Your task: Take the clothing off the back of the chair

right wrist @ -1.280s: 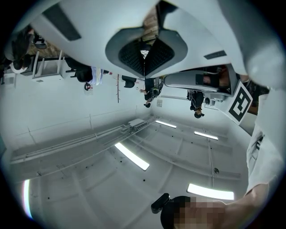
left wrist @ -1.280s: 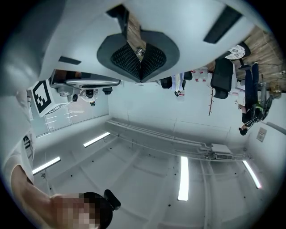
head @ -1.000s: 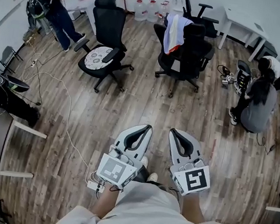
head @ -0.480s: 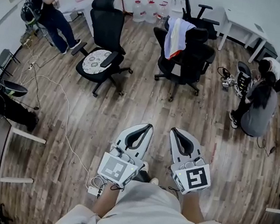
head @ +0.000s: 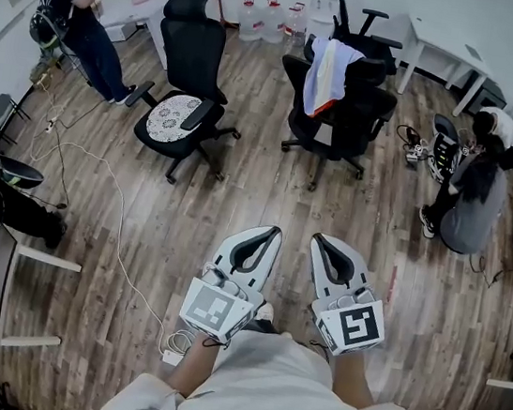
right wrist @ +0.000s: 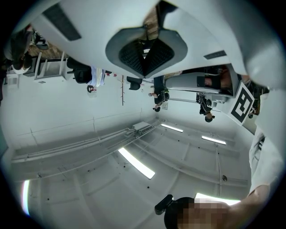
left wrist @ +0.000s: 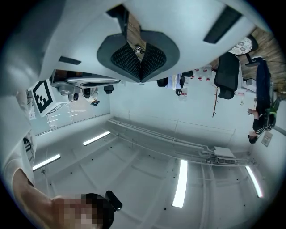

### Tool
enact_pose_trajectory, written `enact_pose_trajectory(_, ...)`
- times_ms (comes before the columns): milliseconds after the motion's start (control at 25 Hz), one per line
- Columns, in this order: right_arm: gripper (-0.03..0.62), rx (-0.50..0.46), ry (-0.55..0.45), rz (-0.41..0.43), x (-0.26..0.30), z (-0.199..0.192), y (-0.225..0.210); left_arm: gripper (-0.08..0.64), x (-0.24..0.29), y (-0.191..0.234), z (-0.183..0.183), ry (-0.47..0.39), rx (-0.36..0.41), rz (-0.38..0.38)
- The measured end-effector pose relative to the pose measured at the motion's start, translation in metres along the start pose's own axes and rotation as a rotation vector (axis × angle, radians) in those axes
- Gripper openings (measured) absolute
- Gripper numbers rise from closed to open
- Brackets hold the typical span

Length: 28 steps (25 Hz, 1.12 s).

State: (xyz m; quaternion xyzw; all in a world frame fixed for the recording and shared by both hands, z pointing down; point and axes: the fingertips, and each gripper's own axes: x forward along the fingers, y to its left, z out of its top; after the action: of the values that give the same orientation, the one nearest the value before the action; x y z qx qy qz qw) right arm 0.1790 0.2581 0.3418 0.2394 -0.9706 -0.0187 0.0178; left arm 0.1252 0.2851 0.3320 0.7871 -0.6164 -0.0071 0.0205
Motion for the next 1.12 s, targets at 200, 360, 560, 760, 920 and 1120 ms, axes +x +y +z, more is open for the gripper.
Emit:
enact_pose_trajectory(200, 0.02, -0.009, 0.008, -0.029, 0.015, 0.0, 0.002, 0.018, 0.005, 0.016, 0.001, -0.009, -0.002, -0.029)
enact_pose_trajectory(360, 0.02, -0.01, 0.016, -0.053, 0.02, -0.003, -0.001, 0.018, 0.01, 0.021, 0.0, -0.01, -0.006, -0.048)
enact_pose_trajectory(560, 0.021, -0.008, 0.023, -0.07, 0.029, -0.002, -0.007, 0.018, 0.019, 0.028, 0.001, -0.003, -0.005, -0.072)
enact_pose_trajectory(760, 0.021, 0.002, 0.024, -0.074, 0.039, -0.003, -0.019, 0.018, 0.034, 0.035, 0.002, 0.003, 0.0, -0.078)
enact_pose_trajectory(920, 0.02, 0.007, 0.014, -0.065, 0.05, -0.005, -0.031, 0.018, 0.048, 0.04, -0.001, 0.01, 0.004, -0.073)
enact_pose_trajectory(1120, 0.02, 0.009, 0.012, -0.056, 0.068, -0.009, -0.051, 0.018, 0.07, 0.053, -0.005, 0.017, -0.005, -0.052)
